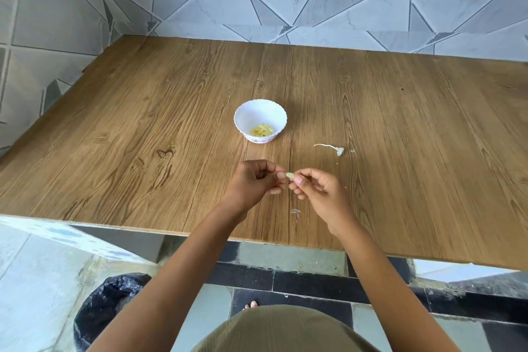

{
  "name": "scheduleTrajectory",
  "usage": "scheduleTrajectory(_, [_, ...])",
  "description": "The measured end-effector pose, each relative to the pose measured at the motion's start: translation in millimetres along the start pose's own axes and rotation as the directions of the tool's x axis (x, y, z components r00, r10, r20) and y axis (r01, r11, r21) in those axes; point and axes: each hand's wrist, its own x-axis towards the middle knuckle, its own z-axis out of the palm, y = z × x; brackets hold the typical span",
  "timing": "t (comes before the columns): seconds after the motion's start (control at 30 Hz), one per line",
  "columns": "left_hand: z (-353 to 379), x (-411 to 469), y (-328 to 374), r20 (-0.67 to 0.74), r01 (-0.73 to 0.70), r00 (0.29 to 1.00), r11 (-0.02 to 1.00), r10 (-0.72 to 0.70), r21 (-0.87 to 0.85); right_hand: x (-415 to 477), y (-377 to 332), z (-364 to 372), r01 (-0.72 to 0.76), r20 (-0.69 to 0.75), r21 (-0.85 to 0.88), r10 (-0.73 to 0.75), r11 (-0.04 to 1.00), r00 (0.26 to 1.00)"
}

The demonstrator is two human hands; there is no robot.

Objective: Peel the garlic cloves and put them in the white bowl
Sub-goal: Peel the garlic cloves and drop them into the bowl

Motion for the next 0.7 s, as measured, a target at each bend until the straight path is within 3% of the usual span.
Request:
scheduleTrajectory(0.07, [-1,0,3,0.06,0.082,0.995,0.988,-0.075,-0.127,-1,0,-1,-0.049,0.039,0.099,0.046,0.994,0.998])
scheduleTrajectory(0.13, [0,-1,3,0.066,0.123,0.992,0.973,-0.112,-0.195,-1,3,-1,-0.002,0.007,0.061,0.001,0.998,1.0])
scheduleTrajectory(0.2, [3,-1,-1,-0.028,0.054,0.998,0.996,-0.056,-0.072,-1,9,0,0.185,-0.093,-0.207,-0.207,0.961,0.974])
scheduleTrajectory(0.27, [9,0,-6,-0.142,-0.03,0.988,0.982,0.056,0.185,-2,16,4,0.324,-0.13,-0.456,-0.423,0.829,0.897])
scheduleTrajectory(0.33, [13,-1,-7,-0.173,-0.054,0.979,0.96,0.105,0.276,-3,18,5,0.365,-0.157,-0.523,-0.508,0.771,0.847])
scheduleTrajectory(0.4, [14,-3,-5,-0.166,-0.034,0.984,0.987,0.06,0.154,-5,14,5,0.322,-0.202,-0.381,-0.418,0.867,0.886])
scheduleTrajectory(0.47, [14,-6,-2,-0.103,0.036,0.994,0.997,-0.043,-0.062,-6,7,5,0.157,-0.203,-0.09,-0.172,0.984,0.964])
scheduleTrajectory(0.57, [13,-6,-1,-0.002,0.153,0.987,0.95,-0.16,-0.273,-7,2,4,-0.032,-0.148,0.193,0.061,0.981,0.987])
scheduleTrajectory(0.67, [9,-5,-1,-0.017,0.171,0.981,0.913,-0.191,-0.371,-9,0,1,-0.081,-0.136,0.267,0.121,0.96,0.983])
scheduleTrajectory(0.7, [7,-5,-1,-0.043,0.15,0.984,0.93,-0.174,-0.335,-11,-1,-1,-0.084,-0.133,0.268,0.123,0.96,0.983])
